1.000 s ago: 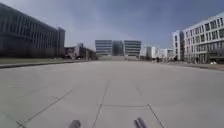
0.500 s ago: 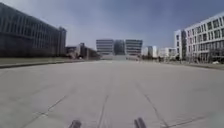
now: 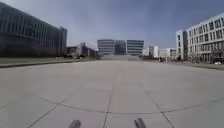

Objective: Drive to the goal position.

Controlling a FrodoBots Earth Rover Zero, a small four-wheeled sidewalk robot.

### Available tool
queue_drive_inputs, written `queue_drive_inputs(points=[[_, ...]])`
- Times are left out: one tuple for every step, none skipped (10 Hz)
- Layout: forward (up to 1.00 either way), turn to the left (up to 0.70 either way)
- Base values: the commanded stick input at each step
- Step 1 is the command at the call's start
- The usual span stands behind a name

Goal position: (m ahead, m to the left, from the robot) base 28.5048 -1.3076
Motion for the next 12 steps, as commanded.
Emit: queue_drive_inputs(points=[[1.0, 0.0], [1.0, 0.0], [1.0, 0.0], [1.0, 0.0], [1.0, 0.0], [1.0, 0.0], [1.0, 0.0], [1.0, 0.0], [1.0, 0.0], [1.0, 0.0], [1.0, 0.0], [1.0, 0.0]])
